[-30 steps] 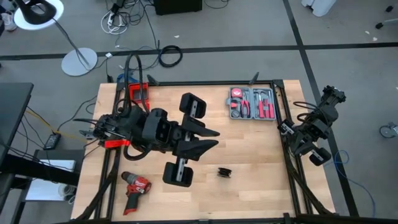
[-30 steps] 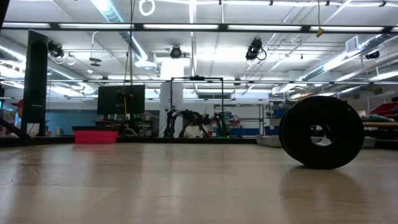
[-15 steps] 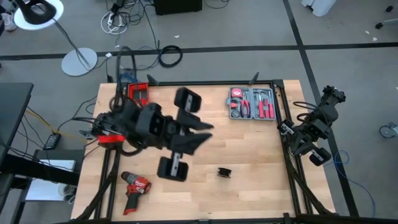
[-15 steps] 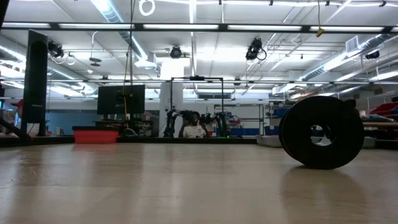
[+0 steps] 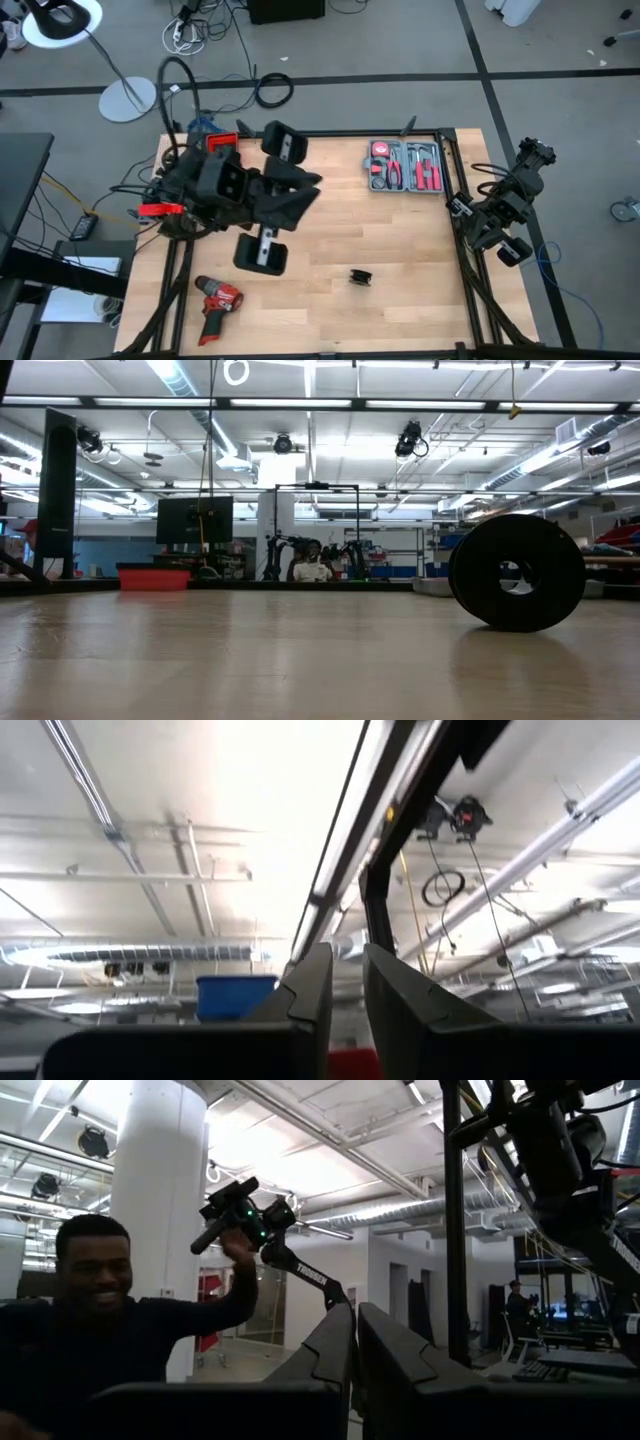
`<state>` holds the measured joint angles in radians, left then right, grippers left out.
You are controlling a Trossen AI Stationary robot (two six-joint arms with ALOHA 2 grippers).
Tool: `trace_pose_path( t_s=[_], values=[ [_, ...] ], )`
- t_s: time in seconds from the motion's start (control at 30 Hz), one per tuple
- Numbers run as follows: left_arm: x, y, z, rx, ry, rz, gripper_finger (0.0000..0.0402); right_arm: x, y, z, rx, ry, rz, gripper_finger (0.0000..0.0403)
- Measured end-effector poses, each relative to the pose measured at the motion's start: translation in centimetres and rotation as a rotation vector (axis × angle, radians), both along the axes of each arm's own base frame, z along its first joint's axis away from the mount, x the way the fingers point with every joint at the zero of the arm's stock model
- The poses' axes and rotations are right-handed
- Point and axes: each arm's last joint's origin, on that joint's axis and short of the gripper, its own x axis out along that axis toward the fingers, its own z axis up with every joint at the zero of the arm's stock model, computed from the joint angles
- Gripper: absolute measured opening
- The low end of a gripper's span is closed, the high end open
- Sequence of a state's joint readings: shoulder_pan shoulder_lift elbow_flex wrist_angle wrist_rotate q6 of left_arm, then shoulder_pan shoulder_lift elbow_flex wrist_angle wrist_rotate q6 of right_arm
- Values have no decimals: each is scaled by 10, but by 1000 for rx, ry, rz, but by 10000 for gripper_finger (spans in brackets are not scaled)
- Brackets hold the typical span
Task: Coil cords
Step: Return to Home Position
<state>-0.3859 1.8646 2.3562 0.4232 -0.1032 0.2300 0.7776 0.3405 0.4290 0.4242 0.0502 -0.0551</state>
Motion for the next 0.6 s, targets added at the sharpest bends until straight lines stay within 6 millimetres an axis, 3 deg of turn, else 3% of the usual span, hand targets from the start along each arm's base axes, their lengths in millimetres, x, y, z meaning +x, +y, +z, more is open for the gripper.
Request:
trace_pose_path(
  t_s=[0.17,0.37,0.6],
  values=[
    [9,-3,-7,39,64,-8,63,0,0,0,0,0,0,25],
    [23,9,-16,131,164,-8,63,0,0,0,-1,0,0,25],
    [21,27,-11,59,153,-48,63,0,0,0,0,0,0,25]
  ],
)
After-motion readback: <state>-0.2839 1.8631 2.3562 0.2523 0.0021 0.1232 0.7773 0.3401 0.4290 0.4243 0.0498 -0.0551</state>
